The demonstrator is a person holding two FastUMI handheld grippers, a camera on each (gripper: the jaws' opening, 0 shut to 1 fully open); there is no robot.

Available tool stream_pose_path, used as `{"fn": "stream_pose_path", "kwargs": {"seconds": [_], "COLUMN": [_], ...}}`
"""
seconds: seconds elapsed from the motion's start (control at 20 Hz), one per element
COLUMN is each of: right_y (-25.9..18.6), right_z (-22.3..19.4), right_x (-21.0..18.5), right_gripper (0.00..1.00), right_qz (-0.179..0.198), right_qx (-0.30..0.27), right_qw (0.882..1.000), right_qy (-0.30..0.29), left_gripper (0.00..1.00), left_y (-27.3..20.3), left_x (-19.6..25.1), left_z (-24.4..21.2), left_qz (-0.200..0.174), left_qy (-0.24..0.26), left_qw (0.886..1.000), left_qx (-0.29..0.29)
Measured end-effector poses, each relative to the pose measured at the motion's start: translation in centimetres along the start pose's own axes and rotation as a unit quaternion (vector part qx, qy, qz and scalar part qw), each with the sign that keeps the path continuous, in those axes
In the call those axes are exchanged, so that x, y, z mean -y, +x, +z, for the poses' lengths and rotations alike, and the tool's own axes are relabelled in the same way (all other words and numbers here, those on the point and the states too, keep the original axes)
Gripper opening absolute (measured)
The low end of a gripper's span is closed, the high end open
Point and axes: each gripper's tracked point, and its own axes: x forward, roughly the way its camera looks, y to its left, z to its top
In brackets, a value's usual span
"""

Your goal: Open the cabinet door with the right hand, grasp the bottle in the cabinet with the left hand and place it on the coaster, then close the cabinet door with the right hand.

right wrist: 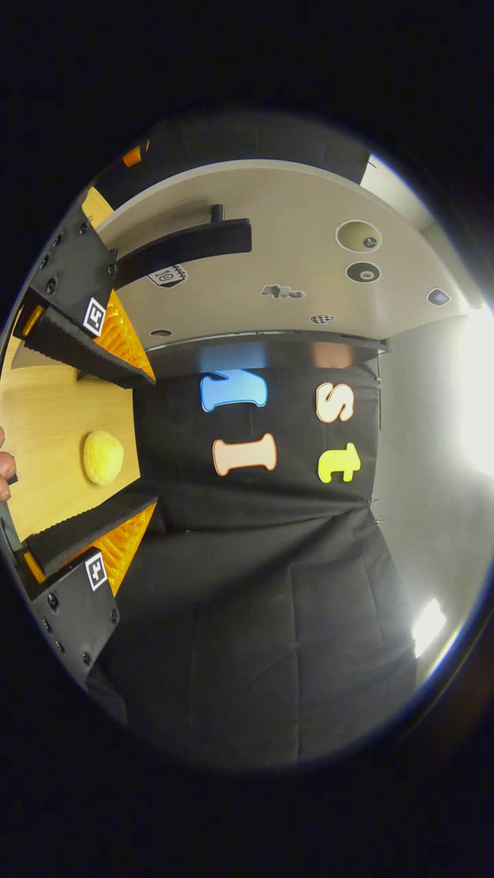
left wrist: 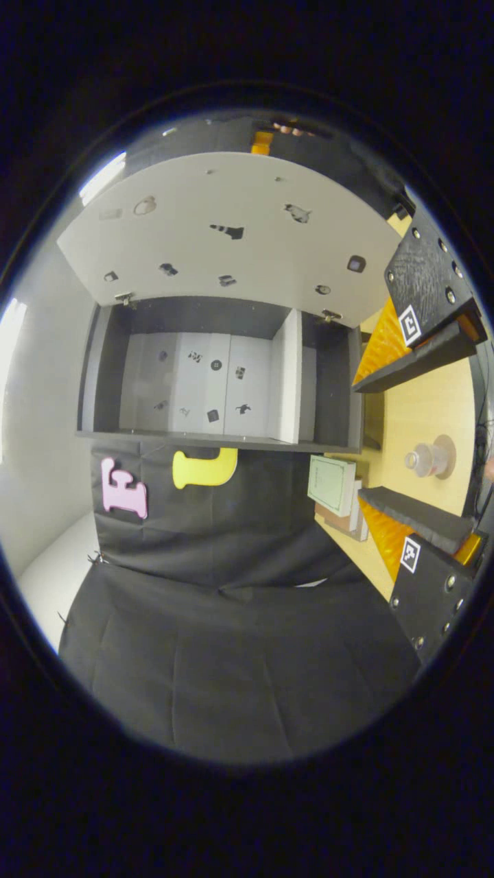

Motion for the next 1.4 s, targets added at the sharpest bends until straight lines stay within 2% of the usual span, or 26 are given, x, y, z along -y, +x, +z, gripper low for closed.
{"fn": "stream_pose_path", "kwargs": {"seconds": [0.1,0.2,0.25,0.3,0.35,0.4,0.5,0.6,0.75,0.8,0.85,0.95,1.0,1.15,1.4], "right_y": [0.3,0.3,0.2,0.2,0.1,0.1,-0.2,-0.3,-0.6,-1.0,-1.1,-1.5,-1.6,-2.1,-2.8], "right_z": [0.0,0.3,0.4,0.7,0.9,1.1,1.9,2.9,3.5,3.8,4.0,3.9,3.8,3.5,3.3], "right_x": [-0.6,-1.4,-1.8,-2.0,-2.0,-2.1,-2.4,-2.9,-5.7,-5.5,-5.6,-6.0,-6.4,-8.2,-13.4], "right_gripper": [0.98,0.98,0.93,0.93,0.93,0.98,0.98,0.98,0.98,0.98,0.9,0.94,0.9,0.94,0.94], "right_qz": [0.023,0.048,0.059,0.066,0.07,0.071,0.073,0.072,0.089,0.075,0.063,0.046,0.037,0.027,0.044], "right_qx": [0.0,0.003,0.003,0.005,0.004,0.0,-0.001,0.005,0.003,0.002,0.004,0.002,-0.001,-0.006,-0.006], "right_qw": [1.0,0.999,0.998,0.998,0.997,0.997,0.997,0.997,0.996,0.997,0.998,0.999,0.999,1.0,0.999], "right_qy": [-0.002,-0.001,0.003,0.008,0.012,0.016,0.018,0.006,-0.005,-0.016,-0.024,-0.024,-0.018,-0.006,-0.009], "left_gripper": [0.85,0.85,0.82,0.82,0.82,0.84,0.83,0.83,0.83,0.83,0.83,0.83,0.83,0.83,0.83], "left_y": [-0.3,-0.6,-0.8,-1.3,-1.8,-2.0,-1.4,0.0,1.6,2.1,2.3,2.7,2.9,3.6,5.0], "left_x": [0.1,-0.2,-0.5,-0.8,-1.1,-1.2,-0.9,0.5,0.9,0.7,0.4,-0.1,-0.6,-2.9,-7.5], "left_z": [0.8,1.9,2.3,2.7,3.2,3.6,3.8,3.5,3.7,3.7,3.9,4.4,4.4,5.0,5.3], "left_qz": [0.006,0.029,0.041,0.051,0.059,0.063,0.063,0.041,0.006,-0.005,-0.017,-0.043,-0.051,-0.056,-0.047], "left_qy": [-0.023,-0.019,-0.012,-0.005,0.0,0.005,0.01,0.006,0.02,0.026,0.032,0.036,0.037,0.041,0.035], "left_qw": [1.0,0.999,0.999,0.998,0.998,0.997,0.997,0.998,0.998,0.998,0.998,0.997,0.997,0.996,0.997], "left_qx": [0.002,0.011,0.016,0.021,0.028,0.037,0.047,0.049,0.053,0.051,0.051,0.052,0.05,0.051,0.052]}}
